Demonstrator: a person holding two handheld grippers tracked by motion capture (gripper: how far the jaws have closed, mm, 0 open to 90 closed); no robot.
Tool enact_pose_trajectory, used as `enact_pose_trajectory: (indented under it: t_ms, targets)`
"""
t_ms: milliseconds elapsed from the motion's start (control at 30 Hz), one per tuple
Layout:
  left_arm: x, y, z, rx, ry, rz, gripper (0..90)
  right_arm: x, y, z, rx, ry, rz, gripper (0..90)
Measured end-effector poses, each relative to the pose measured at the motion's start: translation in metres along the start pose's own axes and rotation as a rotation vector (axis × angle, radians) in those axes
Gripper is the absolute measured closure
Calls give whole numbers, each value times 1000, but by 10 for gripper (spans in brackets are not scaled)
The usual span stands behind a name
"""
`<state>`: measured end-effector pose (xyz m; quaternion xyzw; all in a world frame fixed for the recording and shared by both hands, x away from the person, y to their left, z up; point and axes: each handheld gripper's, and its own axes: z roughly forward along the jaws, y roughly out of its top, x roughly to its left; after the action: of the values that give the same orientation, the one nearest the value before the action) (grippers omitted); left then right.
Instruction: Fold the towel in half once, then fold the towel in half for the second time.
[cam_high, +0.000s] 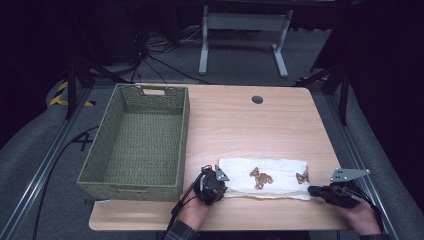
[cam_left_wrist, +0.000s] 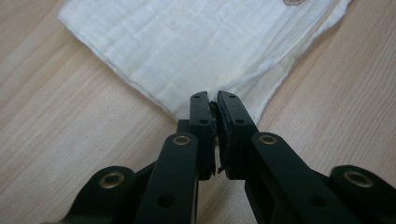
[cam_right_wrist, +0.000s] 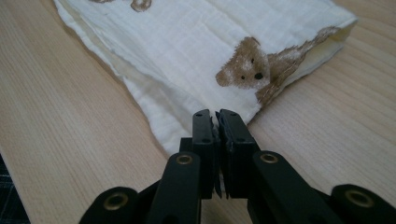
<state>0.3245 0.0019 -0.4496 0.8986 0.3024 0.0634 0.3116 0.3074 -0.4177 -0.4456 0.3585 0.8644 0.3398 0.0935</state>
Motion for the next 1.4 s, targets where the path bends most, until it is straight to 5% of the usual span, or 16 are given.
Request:
enact_pose_trajectory:
  t_ms: [167, 400, 1400]
  targets:
    - [2, 2, -9, -38, 5, -11, 668, 0, -1, -5, -26, 18, 14, 707]
    - [6, 10, -14, -67, 7, -31, 577, -2, 6, -13, -78, 15, 15, 657]
    - [54, 69, 14, -83, 119, -95, 531, -57, 63, 16, -98, -90, 24, 642]
